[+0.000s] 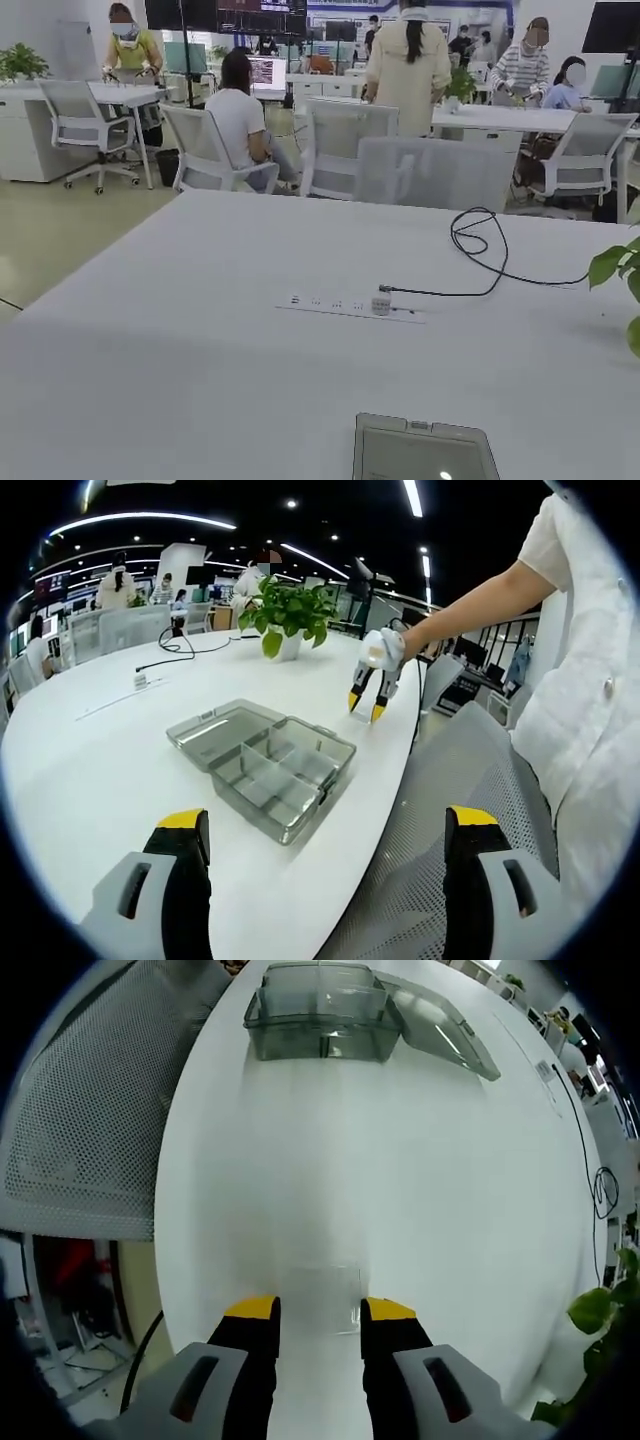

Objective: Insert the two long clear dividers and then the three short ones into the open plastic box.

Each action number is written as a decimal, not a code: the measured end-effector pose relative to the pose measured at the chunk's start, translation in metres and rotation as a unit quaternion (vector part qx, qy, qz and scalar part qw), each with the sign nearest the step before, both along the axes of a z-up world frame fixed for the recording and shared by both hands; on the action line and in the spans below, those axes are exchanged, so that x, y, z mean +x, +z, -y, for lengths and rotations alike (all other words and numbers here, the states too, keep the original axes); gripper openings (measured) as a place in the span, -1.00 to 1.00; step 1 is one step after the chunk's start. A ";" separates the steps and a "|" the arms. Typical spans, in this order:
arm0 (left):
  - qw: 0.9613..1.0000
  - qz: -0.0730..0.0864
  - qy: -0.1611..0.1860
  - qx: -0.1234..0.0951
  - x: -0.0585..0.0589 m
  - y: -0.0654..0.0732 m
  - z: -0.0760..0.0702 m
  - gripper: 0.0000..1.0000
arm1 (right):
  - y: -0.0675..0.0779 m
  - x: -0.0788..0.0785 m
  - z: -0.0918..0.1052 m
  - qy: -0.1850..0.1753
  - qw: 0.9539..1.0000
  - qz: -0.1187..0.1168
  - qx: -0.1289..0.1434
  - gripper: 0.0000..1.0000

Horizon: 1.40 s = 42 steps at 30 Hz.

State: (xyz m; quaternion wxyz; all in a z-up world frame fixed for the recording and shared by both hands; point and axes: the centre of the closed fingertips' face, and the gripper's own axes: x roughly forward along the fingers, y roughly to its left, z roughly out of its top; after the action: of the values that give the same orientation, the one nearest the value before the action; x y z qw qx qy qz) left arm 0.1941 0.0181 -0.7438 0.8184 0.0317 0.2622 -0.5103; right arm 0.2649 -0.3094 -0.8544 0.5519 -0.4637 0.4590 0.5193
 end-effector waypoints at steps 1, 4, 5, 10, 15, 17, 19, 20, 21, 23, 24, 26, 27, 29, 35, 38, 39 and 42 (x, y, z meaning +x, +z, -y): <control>1.000 0.001 0.000 0.000 0.000 0.000 0.000 1.00 | 0.002 0.000 -0.002 -0.001 1.000 0.002 0.002 -0.34; 1.000 0.001 0.000 0.000 0.001 0.001 -0.001 1.00 | 0.007 -0.001 -0.007 0.001 1.000 0.008 0.009 -0.35; 1.000 0.002 0.000 0.000 0.001 0.001 -0.001 1.00 | 0.012 -0.001 -0.012 0.001 1.000 0.011 0.015 -0.35; 1.000 0.002 0.004 -0.007 0.003 0.004 -0.001 0.99 | 0.031 0.001 -0.033 0.007 0.999 0.031 0.036 -0.35; 1.000 0.001 0.013 -0.024 0.008 0.011 0.001 0.99 | 0.055 -0.001 -0.064 0.025 0.996 0.049 0.064 -0.35; 0.999 -0.004 0.020 -0.038 0.011 0.016 0.003 0.97 | 0.065 -0.003 -0.076 0.033 0.995 0.058 0.071 -0.35; 0.998 -0.011 0.031 -0.058 0.015 0.023 0.007 0.96 | 0.075 -0.004 -0.089 0.036 0.994 0.065 0.083 -0.35; 0.997 -0.014 0.036 -0.071 0.018 0.029 0.010 0.95 | 0.081 -0.005 -0.096 0.038 0.993 0.069 0.088 -0.35; 0.996 -0.017 0.040 -0.079 0.019 0.032 0.012 0.94 | 0.087 -0.006 -0.104 0.041 0.992 0.075 0.095 -0.35; 0.993 -0.023 0.049 -0.106 0.023 0.042 0.017 0.90 | 0.098 -0.009 -0.116 0.046 0.990 0.080 0.104 -0.35; 0.991 -0.031 0.056 -0.121 0.026 0.046 0.019 0.89 | 0.102 -0.010 -0.122 0.050 0.989 0.084 0.109 -0.35; 0.987 -0.042 0.069 -0.138 0.030 0.052 0.023 0.85 | 0.112 -0.012 -0.134 0.056 0.988 0.090 0.114 -0.35; 0.984 -0.052 0.074 -0.152 0.031 0.055 0.026 0.83 | 0.118 -0.014 -0.142 0.058 0.986 0.096 0.120 -0.35; 0.978 -0.075 0.087 -0.174 0.034 0.060 0.031 0.76 | 0.126 -0.016 -0.152 0.061 0.985 0.101 0.127 -0.35; 0.960 -0.133 0.095 -0.227 0.033 0.074 0.049 0.53 | 0.148 -0.025 -0.185 0.072 0.979 0.115 0.149 -0.35; 0.949 -0.168 0.102 -0.248 0.033 0.078 0.057 0.34 | 0.159 -0.029 -0.201 0.077 0.976 0.122 0.161 -0.35; 0.945 -0.177 0.107 -0.253 0.034 0.078 0.059 0.27 | 0.161 -0.030 -0.204 0.078 0.976 0.123 0.162 -0.35; 0.940 -0.190 0.113 -0.259 0.037 0.077 0.066 0.11 | 0.169 -0.034 -0.216 0.090 0.973 0.132 0.164 -0.35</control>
State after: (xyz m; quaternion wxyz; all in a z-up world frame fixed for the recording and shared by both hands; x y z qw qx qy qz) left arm 0.2310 -0.0476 -0.6673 0.7851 -0.3091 0.2737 -0.4617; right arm 0.2311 -0.0936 -0.6858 0.6270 -0.4708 0.2472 0.5694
